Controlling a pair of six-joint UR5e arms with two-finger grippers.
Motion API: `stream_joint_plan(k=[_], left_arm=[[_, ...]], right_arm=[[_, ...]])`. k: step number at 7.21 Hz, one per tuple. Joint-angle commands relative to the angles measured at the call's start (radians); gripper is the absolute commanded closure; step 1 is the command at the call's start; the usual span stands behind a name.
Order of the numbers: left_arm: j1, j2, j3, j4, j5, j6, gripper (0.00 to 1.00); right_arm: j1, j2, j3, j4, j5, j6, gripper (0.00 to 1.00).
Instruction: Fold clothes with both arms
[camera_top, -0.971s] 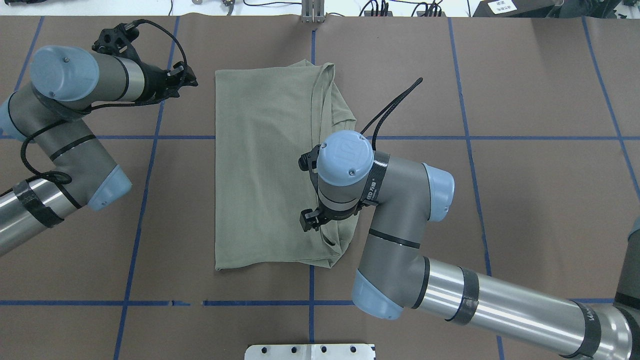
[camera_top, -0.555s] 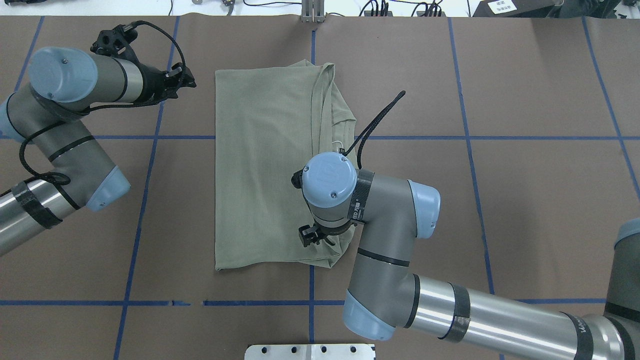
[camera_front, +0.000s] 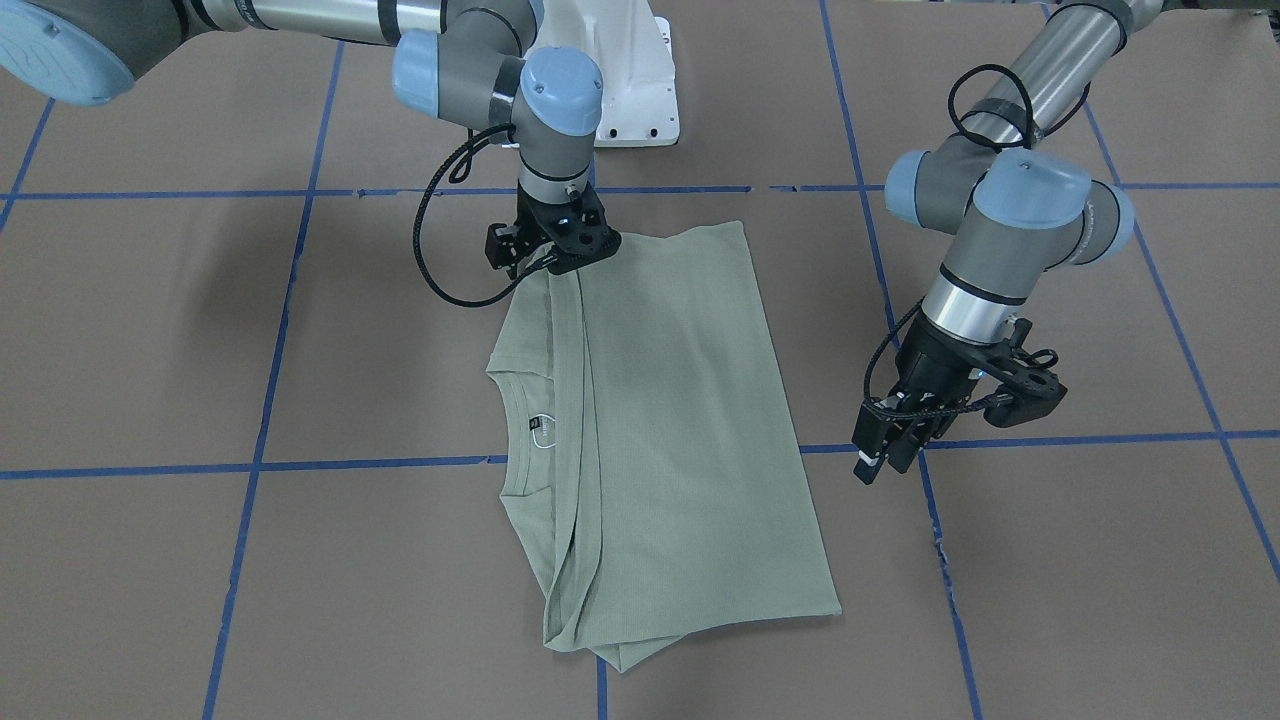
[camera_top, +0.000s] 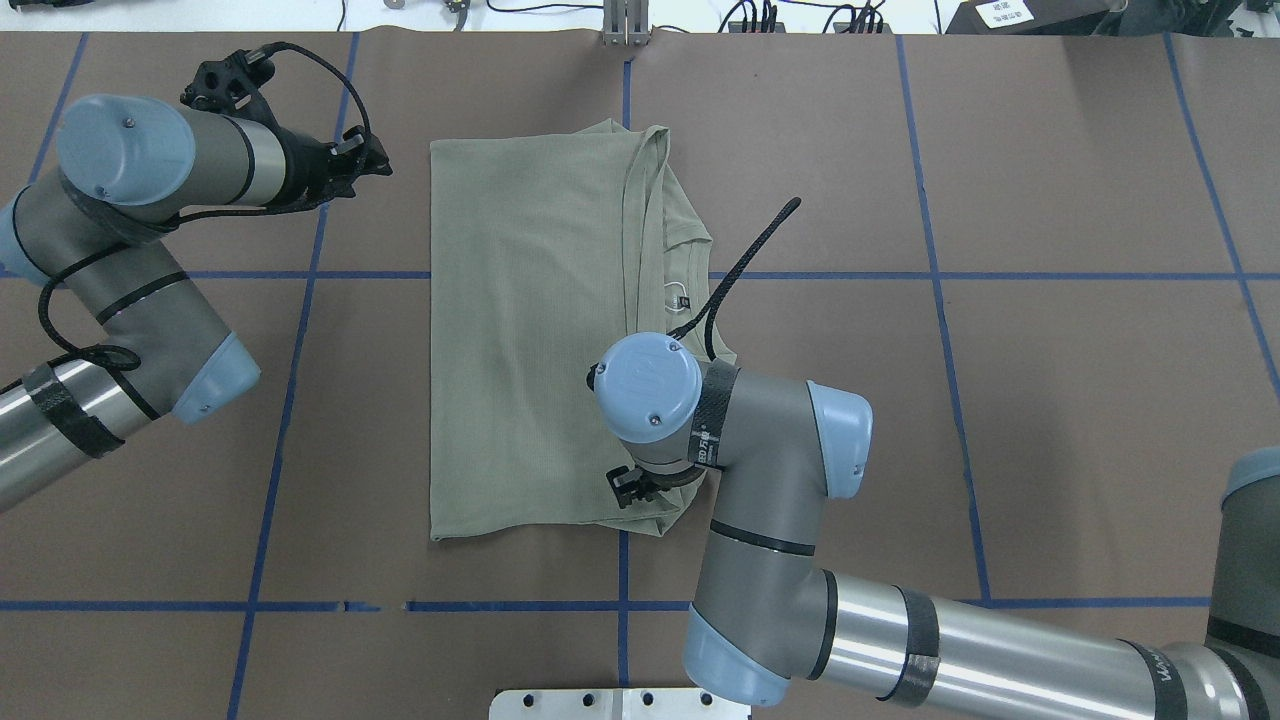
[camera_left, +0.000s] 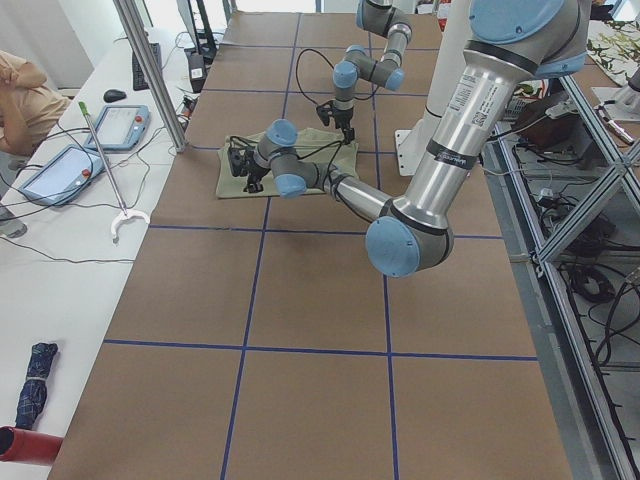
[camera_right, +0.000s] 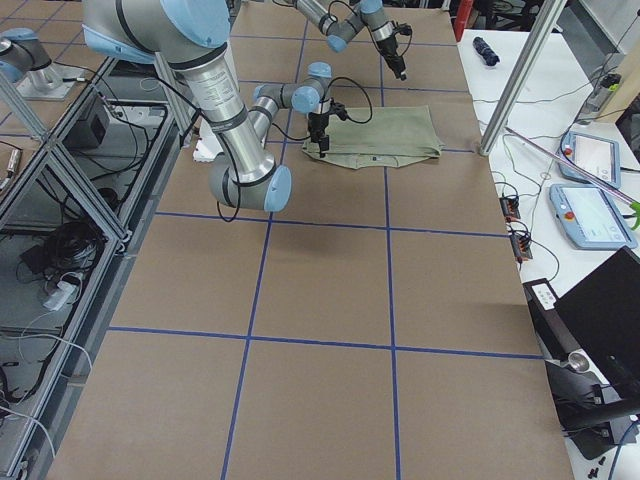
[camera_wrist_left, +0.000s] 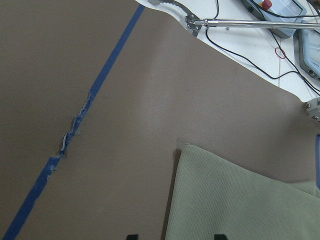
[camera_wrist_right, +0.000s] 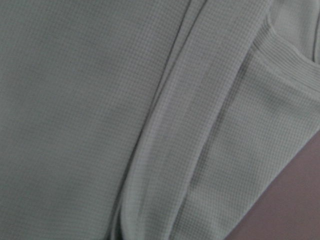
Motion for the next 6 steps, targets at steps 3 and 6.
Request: stream_joint_plan(k=[3,6], left_arm=[[-0.003,0.000,-0.025,0.002,-0.002,0.000,0.41],[-0.005,0.006,-0.034,0.003,-0.027,0.000,0.41]], right_arm=[[0.053,-0.227,0.178,-0.017,-0.032,-0.113,0.00],[0.050,-0.136,0.194,-0.097,-0.035,-0.105,0.00]])
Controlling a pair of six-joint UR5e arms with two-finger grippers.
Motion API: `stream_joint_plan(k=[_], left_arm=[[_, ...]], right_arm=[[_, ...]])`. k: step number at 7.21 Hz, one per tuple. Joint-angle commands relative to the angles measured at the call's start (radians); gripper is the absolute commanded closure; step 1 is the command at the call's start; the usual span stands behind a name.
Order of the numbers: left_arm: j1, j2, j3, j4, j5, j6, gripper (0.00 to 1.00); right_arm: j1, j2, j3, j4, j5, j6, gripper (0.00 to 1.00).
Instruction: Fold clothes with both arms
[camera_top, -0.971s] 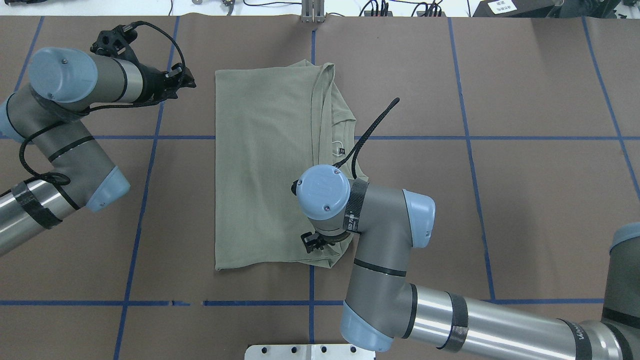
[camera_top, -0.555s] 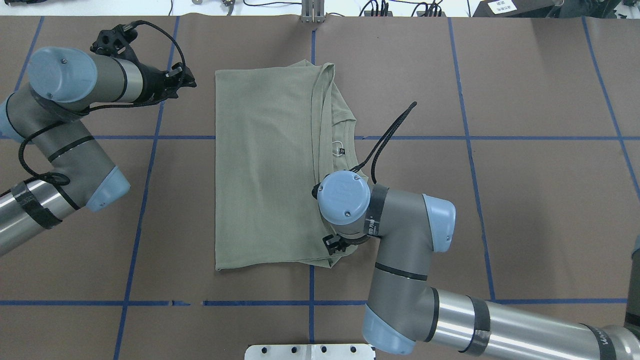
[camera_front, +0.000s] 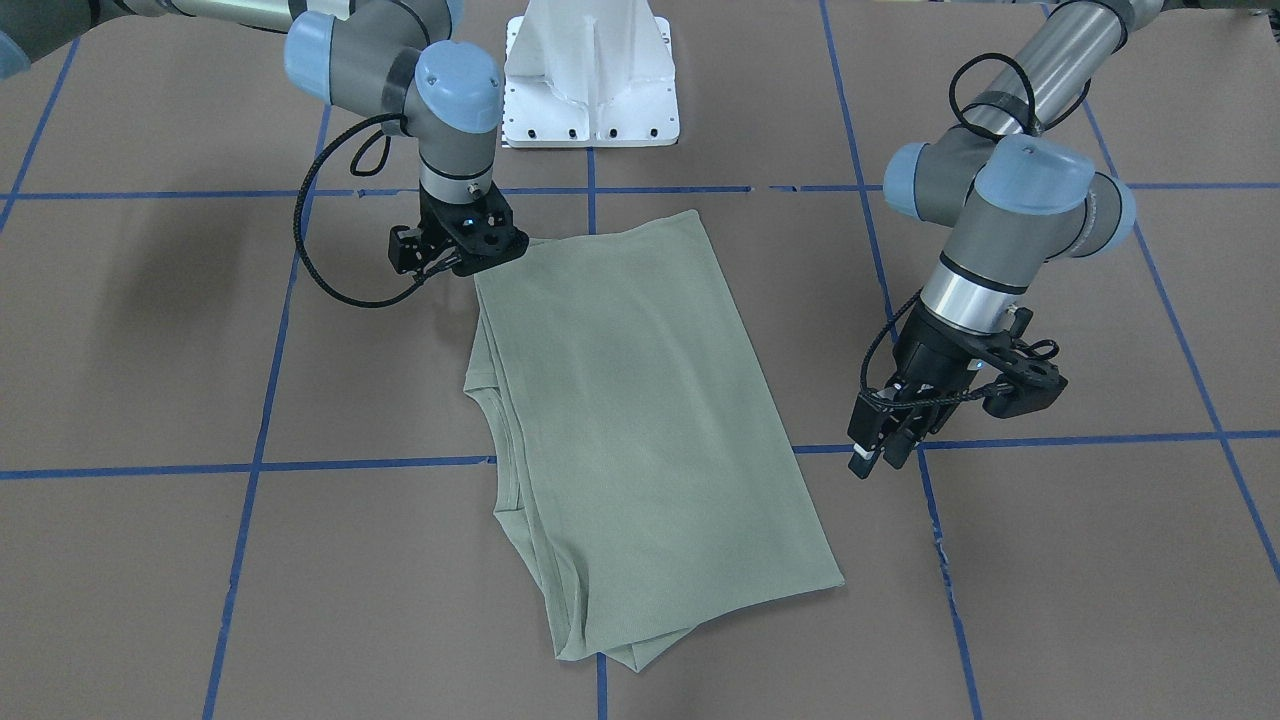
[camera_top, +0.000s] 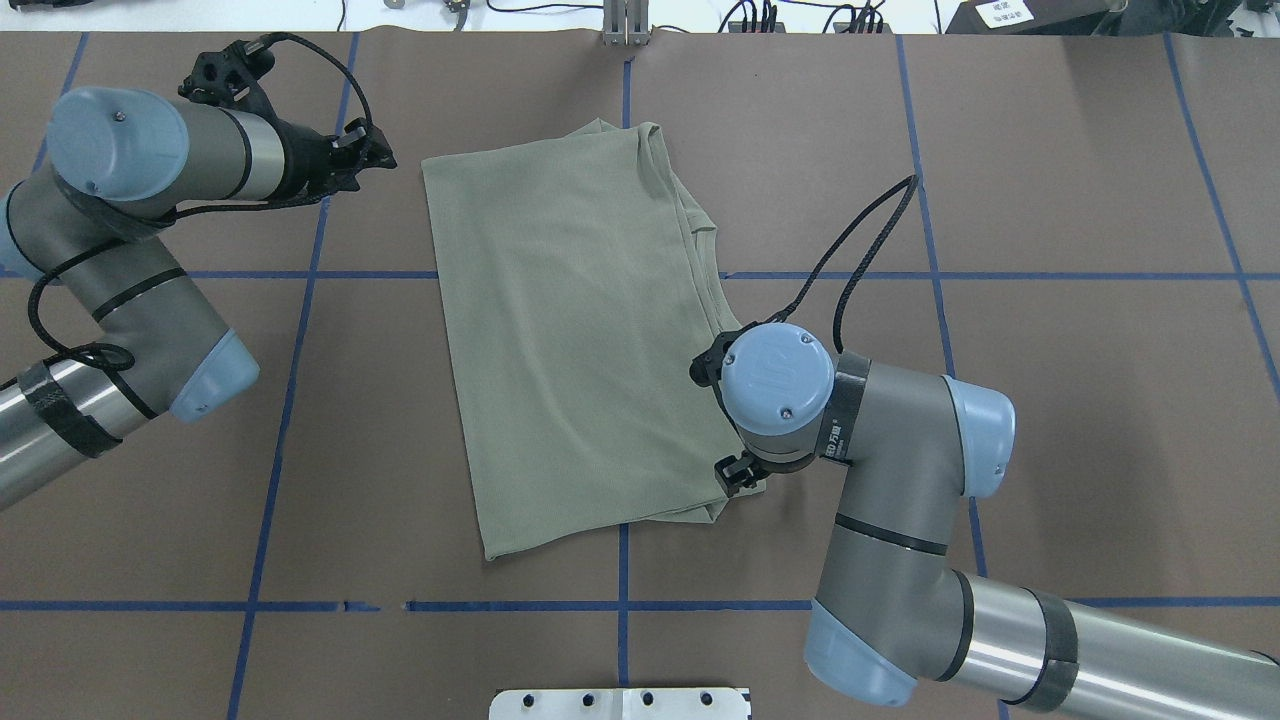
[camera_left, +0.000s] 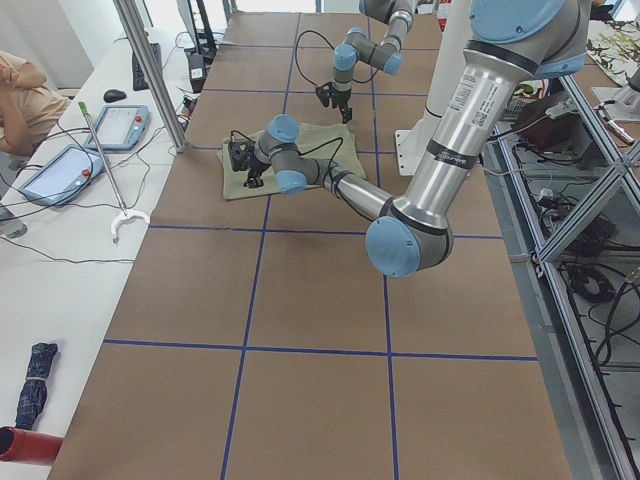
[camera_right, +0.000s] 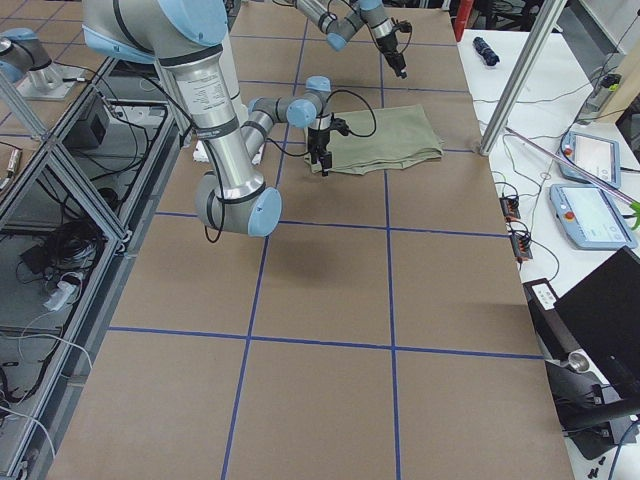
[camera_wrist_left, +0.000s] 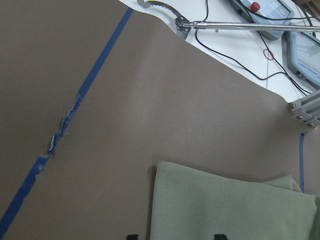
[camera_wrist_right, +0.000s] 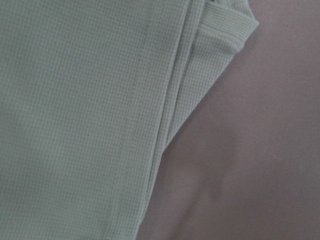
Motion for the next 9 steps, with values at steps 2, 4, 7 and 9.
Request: stream_joint_plan(k=[2,4,7,9], left_arm=[[-0.001,0.018,-0.050,0.009,-0.020,-0.002,0.41],[-0.001,0.018,-0.060,0.010,-0.020,-0.002,0.41],[-0.001,0.018,-0.066,0.012,-0.020,-0.003,0.41],[-0.001,0.018,-0.072,0.012,-0.020,-0.005,0.41]], right_arm=[[0.005,0.043,0.014,-0.013,-0.020,0.139,0.00],[-0.012,0.026,0.024,0.080,-0.022,0.505,0.00],[-0.032,-0.038,0.021,0.319,-0.049,1.083,0.00],[-0.046,-0.042,0.008,0.324,-0.063,1.134,0.01]])
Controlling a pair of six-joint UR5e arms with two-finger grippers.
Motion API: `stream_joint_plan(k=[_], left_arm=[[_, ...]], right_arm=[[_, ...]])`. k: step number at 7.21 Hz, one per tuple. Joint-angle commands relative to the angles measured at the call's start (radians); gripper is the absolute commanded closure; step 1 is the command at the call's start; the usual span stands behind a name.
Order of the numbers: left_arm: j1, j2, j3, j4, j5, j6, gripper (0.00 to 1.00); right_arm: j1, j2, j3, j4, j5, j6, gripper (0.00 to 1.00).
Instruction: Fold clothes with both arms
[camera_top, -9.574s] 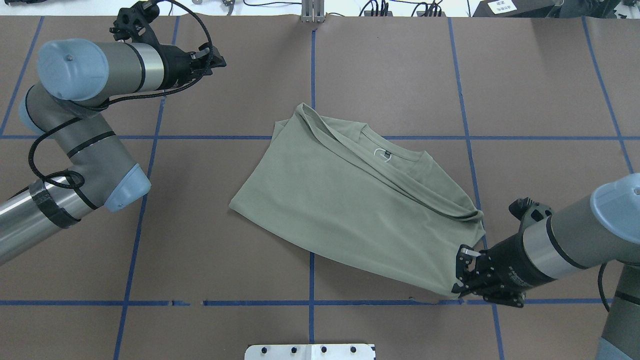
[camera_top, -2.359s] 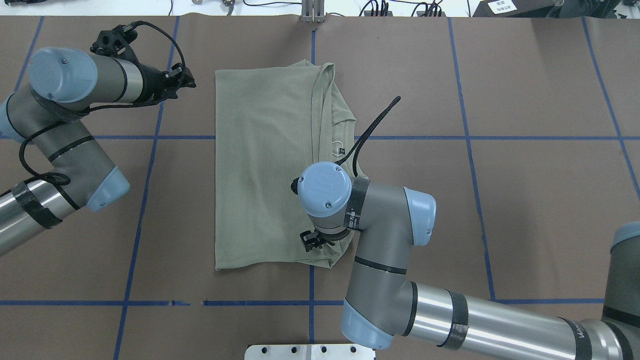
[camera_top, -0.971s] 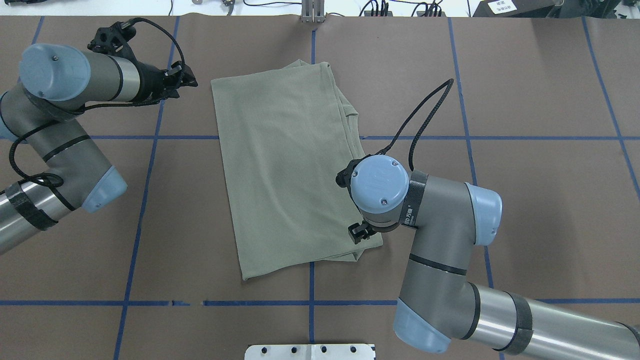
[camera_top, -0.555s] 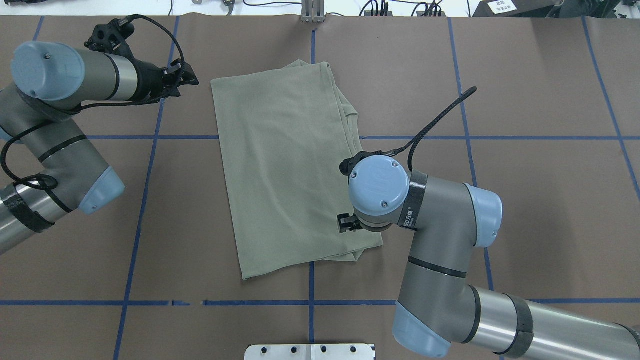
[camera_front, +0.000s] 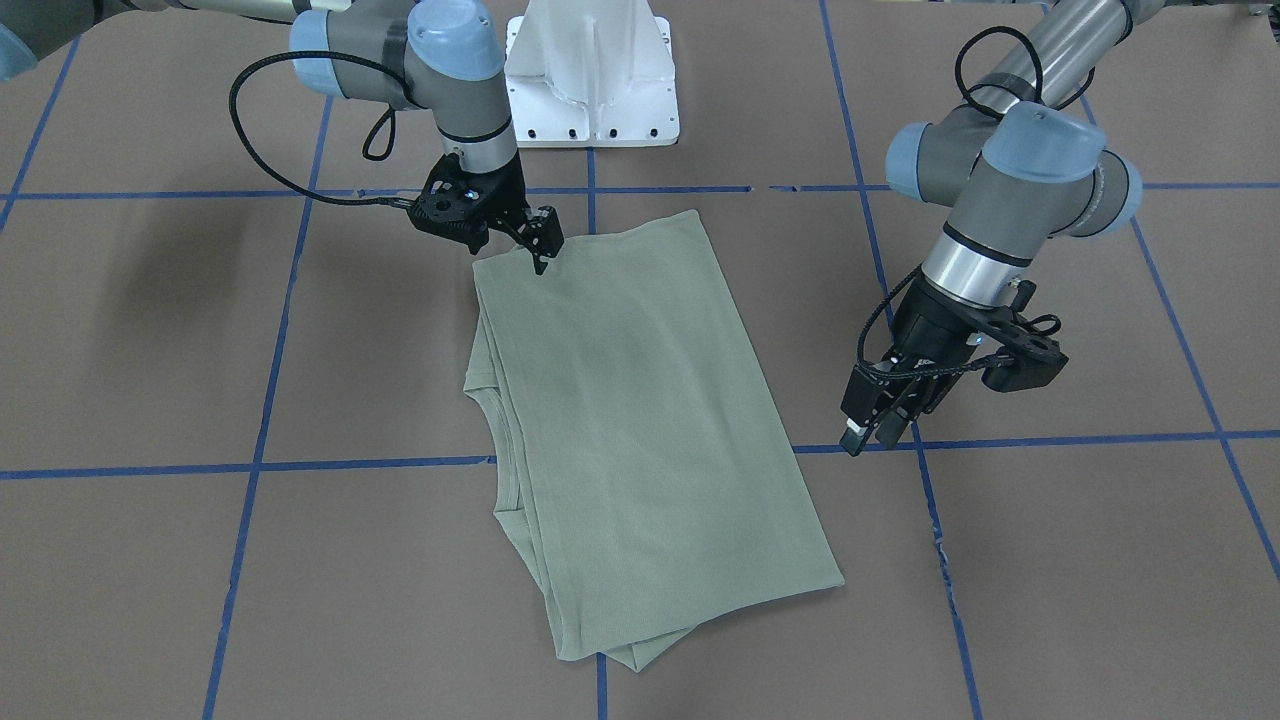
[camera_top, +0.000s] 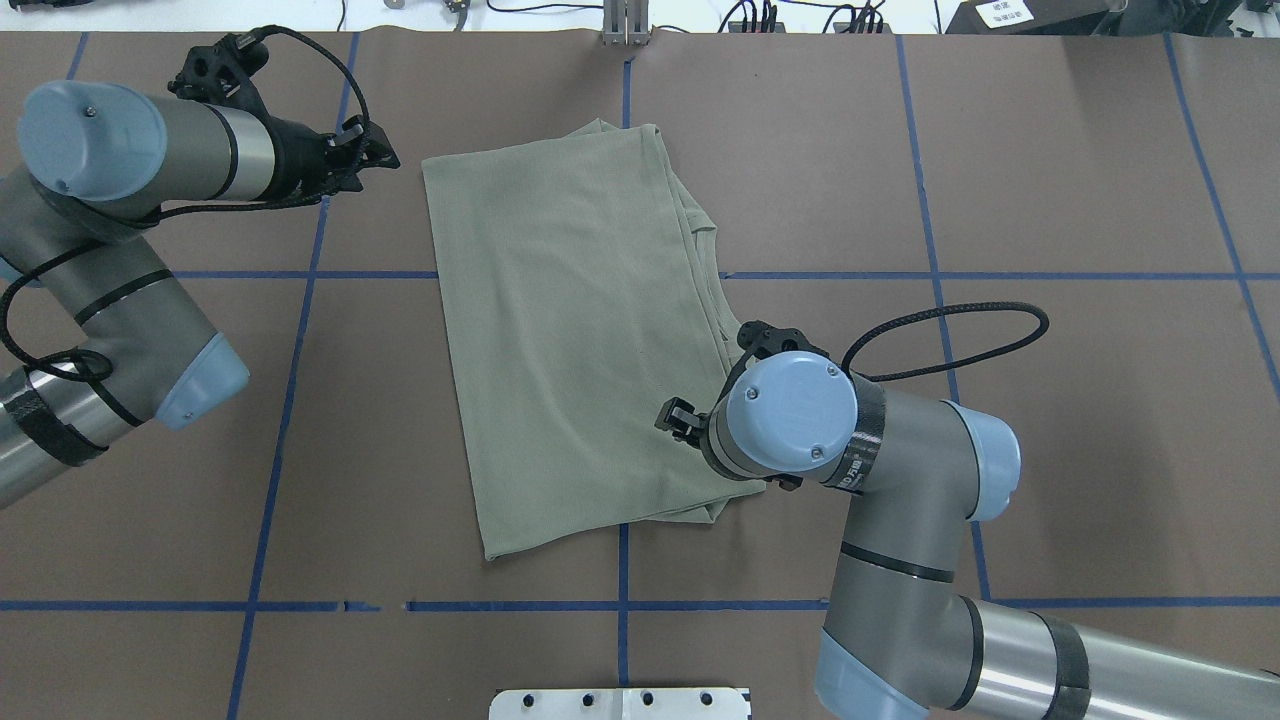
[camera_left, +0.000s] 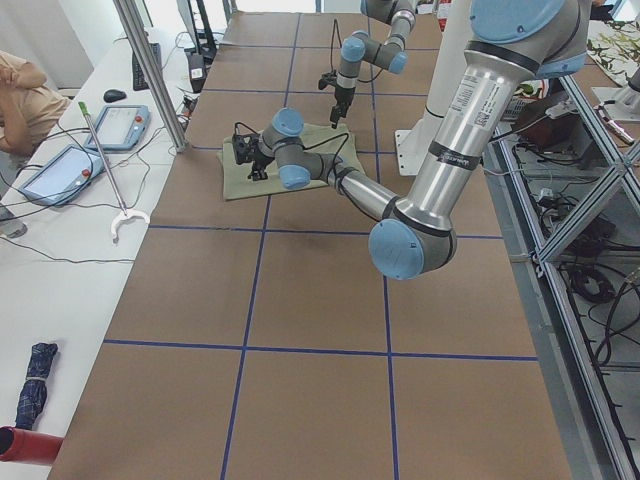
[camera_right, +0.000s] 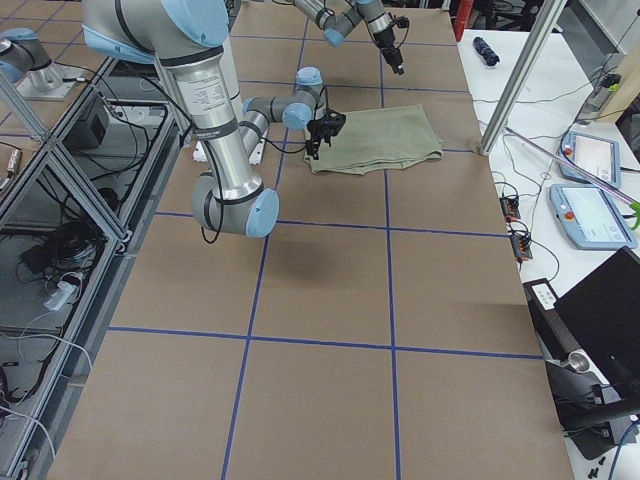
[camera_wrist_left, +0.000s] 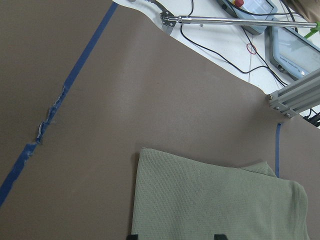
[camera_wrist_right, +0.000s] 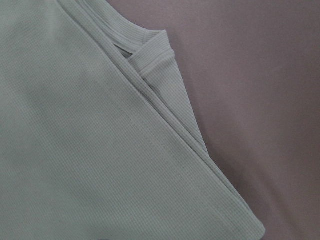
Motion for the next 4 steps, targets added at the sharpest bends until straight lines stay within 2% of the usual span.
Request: stream_joint_plan(k=[1,4], left_arm=[[0.000,-0.001,-0.003,0.000,0.002,-0.003,0.41],[0.000,-0.001,-0.007,0.000,0.003,-0.004,0.41]], right_arm=[[-0.005,-0.011,-0.019,0.012,-0.006,0.044,0.01],[0.016,-0.007,-0.033,0.024,-0.006,0.089,0.02]])
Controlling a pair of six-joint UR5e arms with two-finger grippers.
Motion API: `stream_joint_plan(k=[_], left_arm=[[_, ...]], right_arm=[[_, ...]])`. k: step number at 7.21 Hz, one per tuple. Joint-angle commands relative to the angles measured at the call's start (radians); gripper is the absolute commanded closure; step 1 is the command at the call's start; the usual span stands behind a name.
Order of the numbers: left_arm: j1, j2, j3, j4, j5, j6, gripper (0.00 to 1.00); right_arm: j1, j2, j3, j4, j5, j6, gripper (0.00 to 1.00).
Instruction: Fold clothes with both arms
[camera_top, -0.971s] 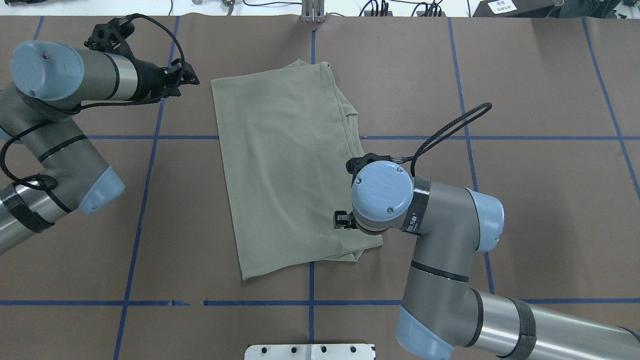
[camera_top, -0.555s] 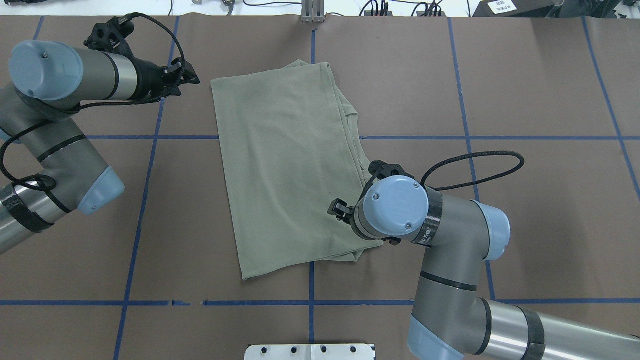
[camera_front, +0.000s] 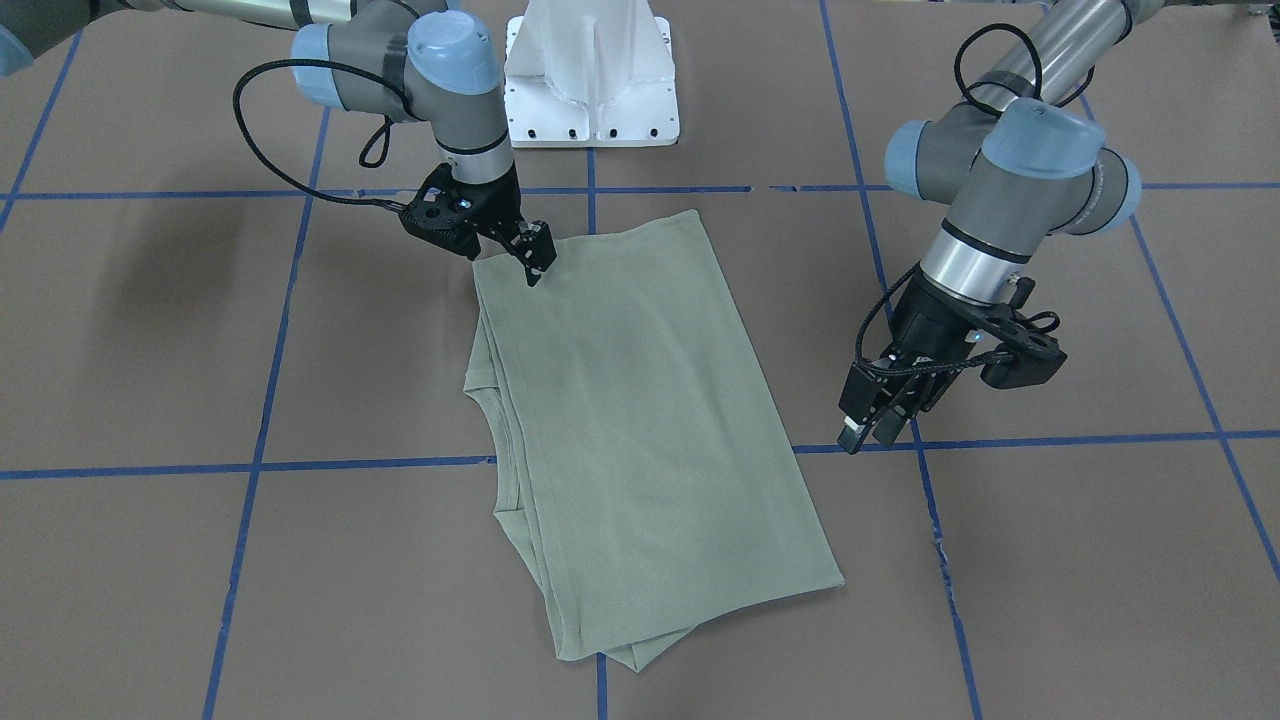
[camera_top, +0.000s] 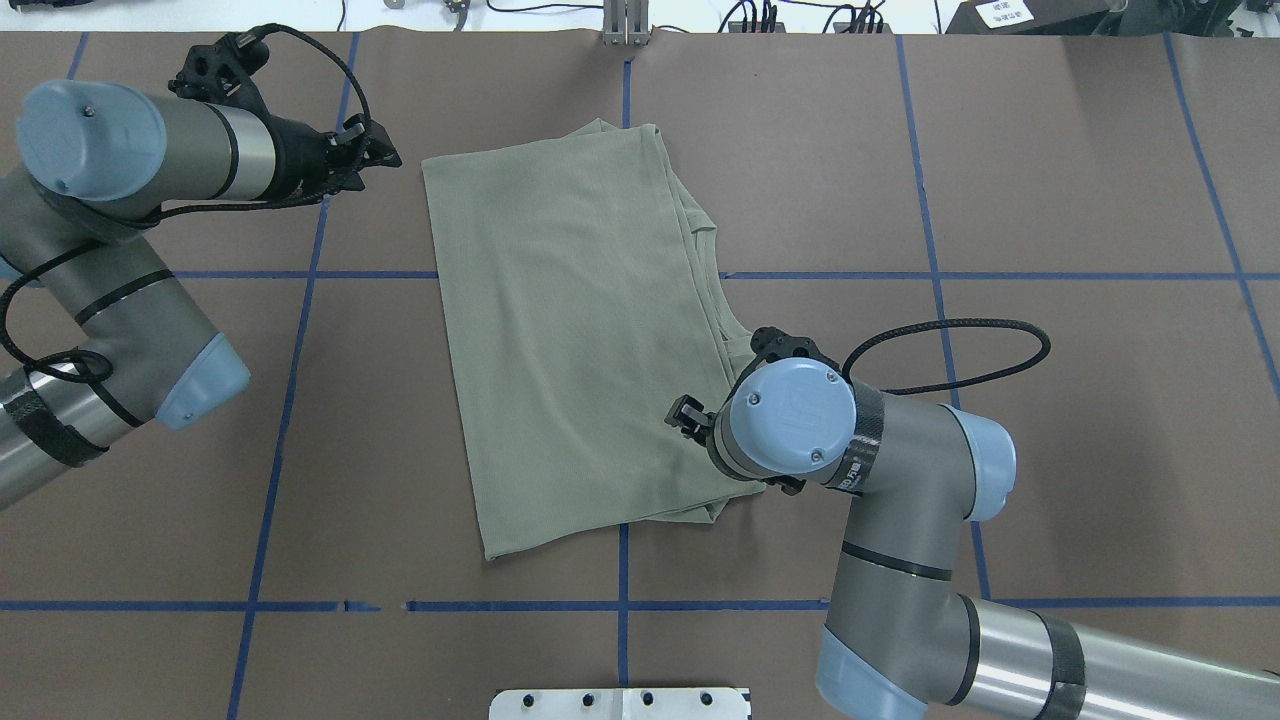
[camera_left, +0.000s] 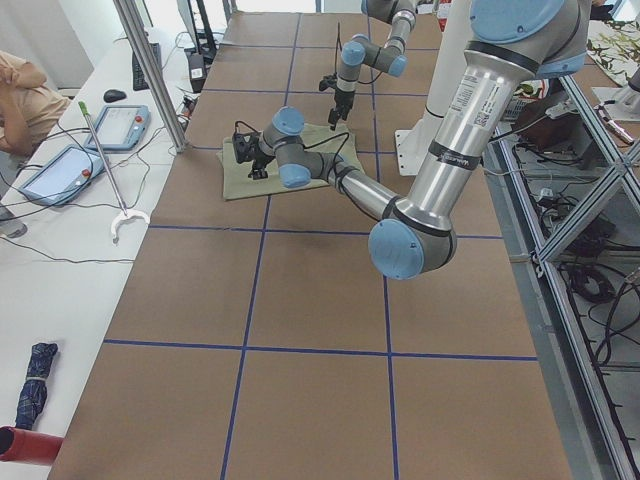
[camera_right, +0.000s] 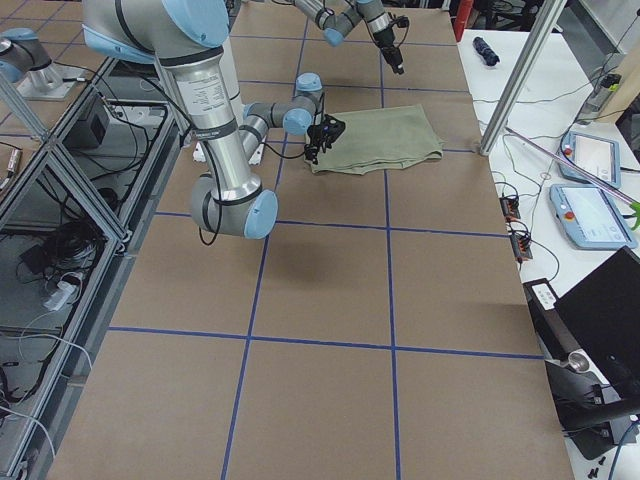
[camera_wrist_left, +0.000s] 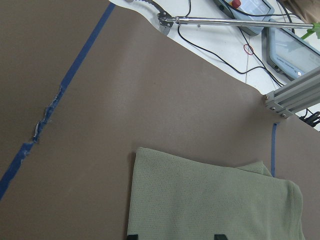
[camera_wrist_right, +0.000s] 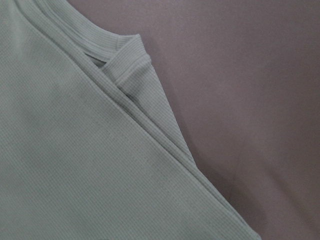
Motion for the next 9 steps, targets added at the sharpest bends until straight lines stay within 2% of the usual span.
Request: stream_joint_plan(k=[1,3,5,6,7,8,9], left_arm=[[-0.001,0.000,-0.006,0.000,0.001,-0.002,0.41],[-0.001,0.000,-0.006,0.000,0.001,-0.002,0.41],[-0.001,0.000,-0.008,0.000,0.001,-0.002,0.41],[-0.001,0.000,-0.008,0.000,0.001,-0.002,0.41],[-0.001,0.000,-0.008,0.000,0.001,-0.002,0.41],[-0.001,0.000,-0.014,0.002,0.001,-0.002,0.41],[-0.001,0.001,-0.020,0.011,0.001,-0.002,0.41]], right_arm=[[0.003,0.003,-0.038,0.026,0.000,0.090,0.02],[0.002,0.002,-0.072,0.054,0.003,0.092,0.02],[0.003,0.002,-0.064,0.054,0.006,0.094,0.07],[0.003,0.002,-0.067,0.054,0.008,0.094,0.15],[0.005,0.000,-0.069,0.054,0.008,0.094,0.27],[0.006,0.002,-0.064,0.053,0.009,0.098,0.77],[0.008,0.002,-0.064,0.053,0.011,0.094,1.00]])
